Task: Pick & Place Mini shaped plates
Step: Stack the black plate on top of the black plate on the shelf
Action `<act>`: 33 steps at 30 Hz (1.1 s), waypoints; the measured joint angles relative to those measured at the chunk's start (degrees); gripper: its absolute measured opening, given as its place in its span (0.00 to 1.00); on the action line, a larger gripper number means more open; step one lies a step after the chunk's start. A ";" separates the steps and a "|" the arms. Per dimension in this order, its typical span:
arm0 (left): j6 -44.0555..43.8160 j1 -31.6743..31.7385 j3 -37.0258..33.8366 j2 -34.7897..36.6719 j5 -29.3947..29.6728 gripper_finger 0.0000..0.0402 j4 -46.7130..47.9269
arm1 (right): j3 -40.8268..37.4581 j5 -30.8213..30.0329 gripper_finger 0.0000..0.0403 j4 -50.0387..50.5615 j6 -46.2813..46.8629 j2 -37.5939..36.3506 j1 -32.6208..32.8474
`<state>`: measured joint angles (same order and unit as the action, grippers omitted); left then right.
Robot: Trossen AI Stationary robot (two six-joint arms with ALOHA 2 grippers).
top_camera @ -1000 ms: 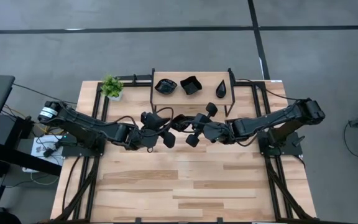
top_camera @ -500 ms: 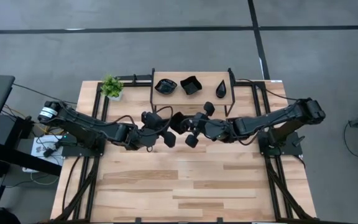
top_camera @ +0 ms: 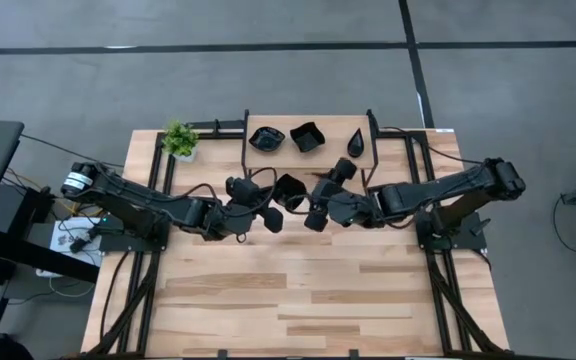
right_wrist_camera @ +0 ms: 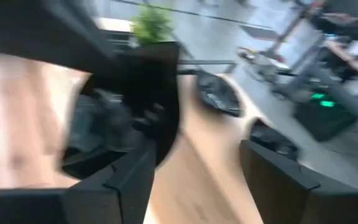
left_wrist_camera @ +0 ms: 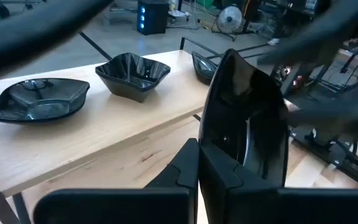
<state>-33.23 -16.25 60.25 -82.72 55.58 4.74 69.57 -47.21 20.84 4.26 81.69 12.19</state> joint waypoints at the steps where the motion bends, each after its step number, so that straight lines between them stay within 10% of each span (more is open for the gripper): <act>1: 0.00 0.00 0.00 0.00 0.14 0.01 0.19 | 0.56 -1.83 0.57 1.33 -0.25 -0.10 0.02; 8: -5.10 0.43 0.00 -0.02 10.45 0.01 0.58 | 2.17 -10.67 0.56 20.40 3.46 -5.25 -0.07; 15: -27.76 6.25 0.00 -0.02 12.28 0.01 -0.12 | 0.30 1.67 0.49 45.88 21.30 -13.69 -2.30; 33: -43.34 15.81 5.21 -0.07 6.87 0.01 -6.23 | -11.96 9.89 0.41 43.97 22.29 -26.48 1.68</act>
<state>-76.57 -0.44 65.46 -82.78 62.45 -1.49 57.61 -37.32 64.81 26.56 55.21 13.87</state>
